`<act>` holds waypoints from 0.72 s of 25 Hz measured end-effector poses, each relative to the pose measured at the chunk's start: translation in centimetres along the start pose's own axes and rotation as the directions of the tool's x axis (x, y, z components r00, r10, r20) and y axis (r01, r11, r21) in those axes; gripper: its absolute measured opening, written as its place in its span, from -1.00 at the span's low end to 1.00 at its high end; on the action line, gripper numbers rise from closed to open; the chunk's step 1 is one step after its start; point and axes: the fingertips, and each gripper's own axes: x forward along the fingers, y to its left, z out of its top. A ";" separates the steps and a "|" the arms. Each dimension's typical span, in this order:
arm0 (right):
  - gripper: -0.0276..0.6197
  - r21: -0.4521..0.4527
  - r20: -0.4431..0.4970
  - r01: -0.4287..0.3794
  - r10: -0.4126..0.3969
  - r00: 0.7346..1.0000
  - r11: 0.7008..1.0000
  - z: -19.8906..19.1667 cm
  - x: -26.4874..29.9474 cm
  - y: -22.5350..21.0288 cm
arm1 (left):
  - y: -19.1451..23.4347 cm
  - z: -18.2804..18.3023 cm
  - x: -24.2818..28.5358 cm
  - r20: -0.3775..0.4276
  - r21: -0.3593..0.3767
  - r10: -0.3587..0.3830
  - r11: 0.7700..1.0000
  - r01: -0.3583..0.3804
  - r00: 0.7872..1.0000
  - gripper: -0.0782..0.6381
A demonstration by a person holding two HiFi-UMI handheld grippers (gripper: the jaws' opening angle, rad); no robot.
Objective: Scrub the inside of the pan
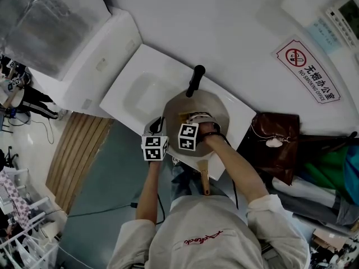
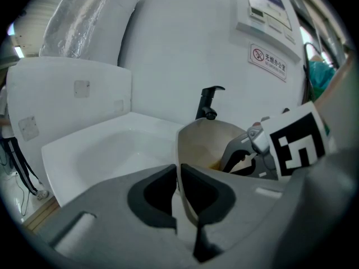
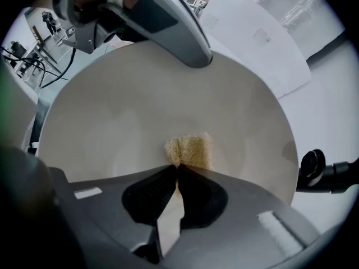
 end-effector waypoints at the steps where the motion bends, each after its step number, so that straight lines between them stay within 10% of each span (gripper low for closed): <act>1: -0.84 0.006 -0.002 0.003 -0.003 1.000 1.000 -0.3 0.0 0.0 | 0.0 0.0 0.0 -0.001 0.000 0.001 1.000 -0.001 1.000 -0.71; 18: -0.84 0.038 -0.009 0.041 -0.041 0.999 0.998 -2.7 -0.3 0.5 | -0.1 0.0 -0.3 -0.014 0.007 0.020 1.000 -0.020 1.000 -0.70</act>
